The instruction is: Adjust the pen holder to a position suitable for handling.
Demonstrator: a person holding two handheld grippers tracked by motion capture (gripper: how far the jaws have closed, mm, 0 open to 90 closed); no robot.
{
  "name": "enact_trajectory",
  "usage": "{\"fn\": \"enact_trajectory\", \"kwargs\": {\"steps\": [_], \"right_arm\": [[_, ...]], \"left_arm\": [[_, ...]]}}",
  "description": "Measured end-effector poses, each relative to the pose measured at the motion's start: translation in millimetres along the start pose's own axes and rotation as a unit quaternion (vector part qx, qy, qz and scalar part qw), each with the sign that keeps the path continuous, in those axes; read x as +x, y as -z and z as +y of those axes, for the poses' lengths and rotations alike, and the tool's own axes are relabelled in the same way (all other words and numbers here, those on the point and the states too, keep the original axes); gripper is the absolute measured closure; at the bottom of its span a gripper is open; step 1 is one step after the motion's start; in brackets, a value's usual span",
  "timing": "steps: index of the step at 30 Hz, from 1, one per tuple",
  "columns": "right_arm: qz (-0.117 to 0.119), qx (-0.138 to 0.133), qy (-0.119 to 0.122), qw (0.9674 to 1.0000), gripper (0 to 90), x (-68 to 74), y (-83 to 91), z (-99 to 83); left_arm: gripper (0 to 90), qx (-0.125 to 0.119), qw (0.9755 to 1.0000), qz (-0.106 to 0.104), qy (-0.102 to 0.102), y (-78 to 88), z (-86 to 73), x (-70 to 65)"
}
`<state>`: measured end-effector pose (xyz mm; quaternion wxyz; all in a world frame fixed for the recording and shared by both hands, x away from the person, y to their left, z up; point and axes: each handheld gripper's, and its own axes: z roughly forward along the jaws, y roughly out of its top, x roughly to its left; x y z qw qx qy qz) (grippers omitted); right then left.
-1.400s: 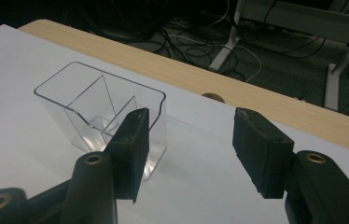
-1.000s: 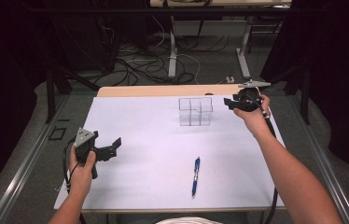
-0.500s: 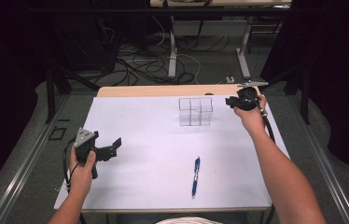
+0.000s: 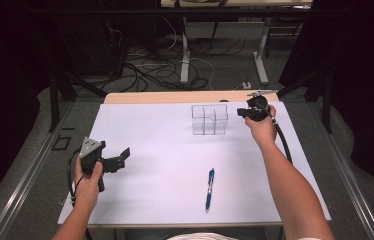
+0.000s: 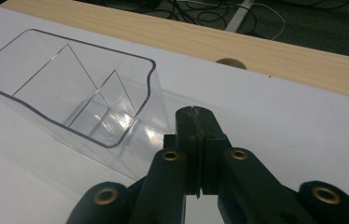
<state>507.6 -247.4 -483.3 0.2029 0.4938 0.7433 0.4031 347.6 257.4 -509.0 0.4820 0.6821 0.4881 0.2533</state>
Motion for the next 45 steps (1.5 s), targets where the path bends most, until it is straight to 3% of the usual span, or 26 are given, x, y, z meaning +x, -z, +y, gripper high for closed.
{"fn": "enact_trajectory", "kwargs": {"steps": [23,45], "right_arm": [[-0.002,0.015,0.010,0.9998,90.0,12.2,-31.9,-7.9],[0.015,0.010,0.019,0.9997,90.0,23.1,-36.4,-8.9]], "left_arm": [[1.1,0.000,1.0000,0.001,0.001,1.6,-0.8,0.8],[1.1,0.002,1.0000,0.000,0.000,1.0,-0.9,0.4]]}}
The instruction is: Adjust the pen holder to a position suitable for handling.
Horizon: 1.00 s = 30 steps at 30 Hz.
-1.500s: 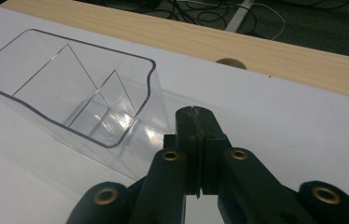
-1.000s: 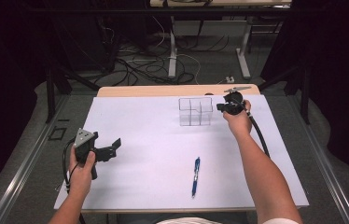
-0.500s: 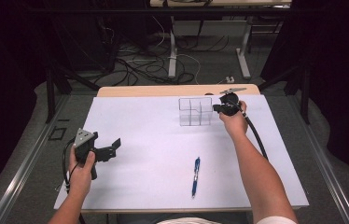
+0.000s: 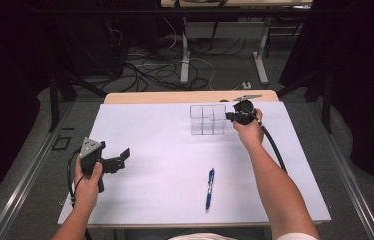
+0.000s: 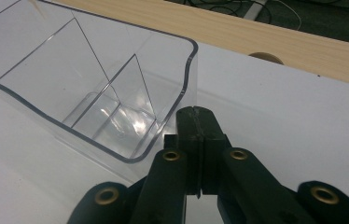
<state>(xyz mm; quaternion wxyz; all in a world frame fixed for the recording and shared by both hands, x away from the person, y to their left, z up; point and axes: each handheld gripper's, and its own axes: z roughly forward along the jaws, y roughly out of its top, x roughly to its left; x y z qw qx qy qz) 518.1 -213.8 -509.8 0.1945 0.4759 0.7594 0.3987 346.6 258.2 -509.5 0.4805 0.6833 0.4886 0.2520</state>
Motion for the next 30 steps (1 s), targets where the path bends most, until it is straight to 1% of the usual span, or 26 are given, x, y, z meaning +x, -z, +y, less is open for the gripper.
{"fn": "enact_trajectory", "kwargs": {"steps": [2,4,5,6,7,10,11,13,14,22,23,24,25,27,28,30], "right_arm": [[0.003,-0.003,0.004,1.0000,90.0,2.0,-1.4,0.0],[0.003,-0.006,0.003,1.0000,90.0,4.7,-2.5,0.0],[0.005,-0.006,0.003,1.0000,90.0,5.9,-3.1,0.0],[0.005,-0.005,0.000,1.0000,90.0,7.5,-3.5,0.1],[0.004,-0.007,0.003,1.0000,90.0,8.2,-4.0,0.3],[0.008,-0.010,0.000,0.9999,90.0,12.3,-6.4,0.6],[0.007,-0.008,0.001,0.9999,90.0,13.9,-6.8,0.9],[0.012,-0.011,0.000,0.9999,90.0,20.2,-9.9,2.6],[0.012,-0.011,0.000,0.9999,90.0,20.2,-9.9,2.6],[0.024,-0.013,0.008,0.9996,90.0,35.1,-16.6,7.2],[0.022,-0.015,0.008,0.9996,90.0,36.5,-17.6,7.4],[0.022,-0.011,0.005,0.9997,90.0,38.3,-17.6,7.6],[0.024,-0.014,0.007,0.9996,90.0,40.0,-19.2,8.1],[0.024,-0.013,0.006,0.9996,90.0,41.1,-19.5,8.4],[0.026,-0.018,0.006,0.9995,90.0,41.8,-20.7,8.3],[0.026,-0.015,0.005,0.9995,90.0,43.5,-21.2,8.7]], "left_arm": [[1.1,0.000,1.0000,0.000,0.000,0.0,-0.1,0.1],[1.1,0.002,1.0000,0.000,-0.002,0.1,-0.1,0.5],[1.1,0.000,1.0000,0.000,0.001,-0.2,-0.2,0.1],[1.1,0.002,1.0000,-0.001,-0.002,0.0,-0.1,0.4],[1.1,-0.001,1.0000,-0.001,0.000,-0.3,-0.2,0.0],[1.1,-0.001,1.0000,0.000,0.000,-0.5,-0.1,0.0],[1.1,0.002,1.0000,-0.001,-0.004,-0.2,-0.1,0.5],[1.1,0.001,1.0000,-0.001,-0.002,-0.4,-0.1,0.1],[1.1,0.000,1.0000,-0.001,-0.001,-0.4,-0.1,-0.1],[1.1,-0.001,1.0000,-0.001,0.000,-0.1,0.0,0.1],[1.1,-0.001,1.0000,-0.001,0.000,0.0,0.0,0.1],[1.1,-0.001,1.0000,-0.001,0.000,-0.1,0.0,0.1],[1.1,-0.001,1.0000,-0.001,0.000,-0.1,0.0,0.1],[1.1,0.000,1.0000,-0.001,-0.001,-0.2,0.0,0.2],[1.1,-0.001,1.0000,-0.001,0.000,-0.3,0.0,0.2],[1.1,-0.001,1.0000,-0.002,0.000,-0.3,0.0,0.2]]}}
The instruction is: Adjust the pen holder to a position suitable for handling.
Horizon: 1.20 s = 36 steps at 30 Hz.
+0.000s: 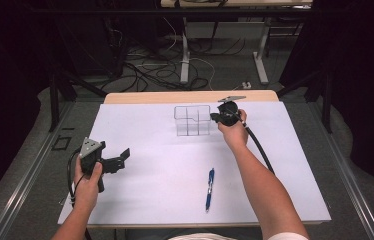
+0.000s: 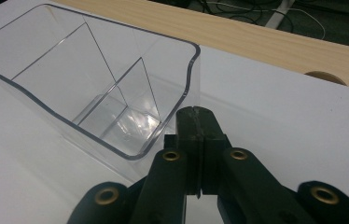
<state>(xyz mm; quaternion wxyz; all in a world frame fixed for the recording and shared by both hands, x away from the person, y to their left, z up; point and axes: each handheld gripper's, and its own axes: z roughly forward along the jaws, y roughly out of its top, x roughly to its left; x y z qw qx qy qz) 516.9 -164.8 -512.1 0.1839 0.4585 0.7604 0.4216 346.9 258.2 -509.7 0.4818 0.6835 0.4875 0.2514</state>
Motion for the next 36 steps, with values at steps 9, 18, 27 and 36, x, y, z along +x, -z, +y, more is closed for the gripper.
{"fn": "enact_trajectory", "kwargs": {"steps": [9,18,27,36], "right_arm": [[0.003,-0.002,-0.003,1.0000,90.0,3.9,-1.5,0.4],[0.001,-0.007,-0.001,1.0000,87.7,3.8,2.7,2.6],[-0.002,-0.020,0.009,0.9998,81.7,1.5,21.1,9.0],[0.003,-0.028,0.023,0.9993,74.8,2.5,46.7,18.2]], "left_arm": [[1.1,0.000,1.0000,0.000,-0.001,0.0,0.1,0.0],[1.1,0.000,1.0000,0.000,-0.002,-0.1,0.0,0.2],[1.1,0.000,1.0000,0.002,-0.002,-0.2,0.3,0.1],[1.2,0.000,1.0000,0.004,-0.002,0.0,0.3,-0.1]]}}
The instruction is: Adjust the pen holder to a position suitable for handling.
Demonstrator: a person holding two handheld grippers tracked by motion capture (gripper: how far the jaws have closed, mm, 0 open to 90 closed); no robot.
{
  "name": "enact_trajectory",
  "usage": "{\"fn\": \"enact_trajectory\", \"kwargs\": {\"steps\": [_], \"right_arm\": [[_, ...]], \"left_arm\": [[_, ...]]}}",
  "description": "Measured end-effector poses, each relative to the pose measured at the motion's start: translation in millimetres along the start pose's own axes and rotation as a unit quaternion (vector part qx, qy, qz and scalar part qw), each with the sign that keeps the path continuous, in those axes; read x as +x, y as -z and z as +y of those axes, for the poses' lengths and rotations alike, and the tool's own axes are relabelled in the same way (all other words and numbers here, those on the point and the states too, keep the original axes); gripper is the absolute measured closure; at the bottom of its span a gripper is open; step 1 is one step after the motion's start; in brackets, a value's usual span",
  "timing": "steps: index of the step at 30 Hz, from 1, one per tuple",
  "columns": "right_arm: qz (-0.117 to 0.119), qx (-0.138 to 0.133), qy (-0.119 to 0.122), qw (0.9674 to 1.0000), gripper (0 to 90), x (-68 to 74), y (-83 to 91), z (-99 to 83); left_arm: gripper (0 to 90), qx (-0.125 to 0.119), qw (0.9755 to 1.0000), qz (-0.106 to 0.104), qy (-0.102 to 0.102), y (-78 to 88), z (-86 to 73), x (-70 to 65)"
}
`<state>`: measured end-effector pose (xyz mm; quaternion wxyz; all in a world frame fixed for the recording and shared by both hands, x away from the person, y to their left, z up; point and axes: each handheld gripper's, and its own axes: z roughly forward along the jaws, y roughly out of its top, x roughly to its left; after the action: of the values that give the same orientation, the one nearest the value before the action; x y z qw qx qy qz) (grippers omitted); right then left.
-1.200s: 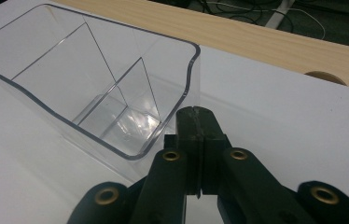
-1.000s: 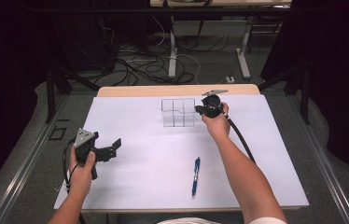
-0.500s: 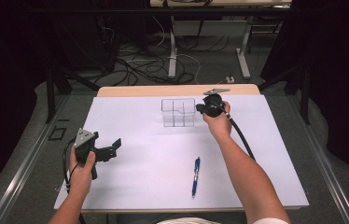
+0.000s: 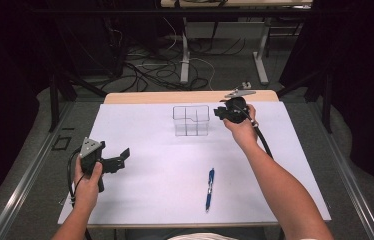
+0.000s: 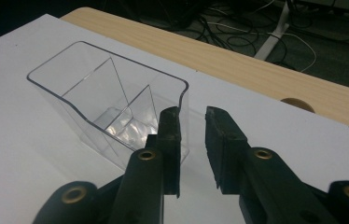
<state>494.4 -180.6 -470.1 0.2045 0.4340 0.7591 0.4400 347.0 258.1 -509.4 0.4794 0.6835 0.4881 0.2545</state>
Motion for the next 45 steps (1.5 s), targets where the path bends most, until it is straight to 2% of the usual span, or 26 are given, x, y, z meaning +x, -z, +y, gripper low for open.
{"fn": "enact_trajectory", "kwargs": {"steps": [14,19,24,28,29,33,36,37,41,45], "right_arm": [[0.013,0.006,0.031,0.9994,58.2,11.2,22.0,6.6],[0.022,0.020,0.034,0.9990,53.4,15.8,27.3,5.9],[0.035,0.033,0.048,0.9977,47.5,20.7,32.8,2.2],[0.045,0.032,0.060,0.9967,43.0,24.7,38.9,0.0],[0.041,0.028,0.065,0.9967,41.5,25.5,40.2,-0.4],[0.056,0.027,0.059,0.9963,39.7,29.1,46.5,-1.5],[0.059,0.026,0.064,0.9959,36.6,33.4,50.5,-3.0],[0.058,0.024,0.066,0.9959,32.6,34.8,51.8,-3.7],[0.058,0.023,0.064,0.9959,28.8,40.1,58.1,-5.9],[0.063,0.023,0.075,0.9949,25.3,43.3,64.3,-8.0]], "left_arm": [[1.1,0.000,1.0000,0.002,0.002,0.6,-0.2,0.5],[1.1,0.001,1.0000,0.001,0.003,0.6,-0.3,0.3],[1.1,-0.001,1.0000,0.002,0.004,0.8,-0.2,-0.4],[1.1,0.000,1.0000,0.001,0.002,1.0,-0.1,-0.5],[1.1,0.000,1.0000,0.001,0.002,0.8,-0.1,-0.6],[1.1,0.000,1.0000,0.002,0.001,0.5,-0.3,-0.8],[1.1,0.000,1.0000,0.001,0.000,0.5,-0.4,-0.9],[1.1,0.000,1.0000,0.002,0.000,0.6,-0.3,-1.0],[1.1,0.001,1.0000,0.001,-0.001,0.7,-0.4,-1.1],[1.1,0.005,1.0000,0.000,-0.003,0.6,-0.5,-0.9]]}}
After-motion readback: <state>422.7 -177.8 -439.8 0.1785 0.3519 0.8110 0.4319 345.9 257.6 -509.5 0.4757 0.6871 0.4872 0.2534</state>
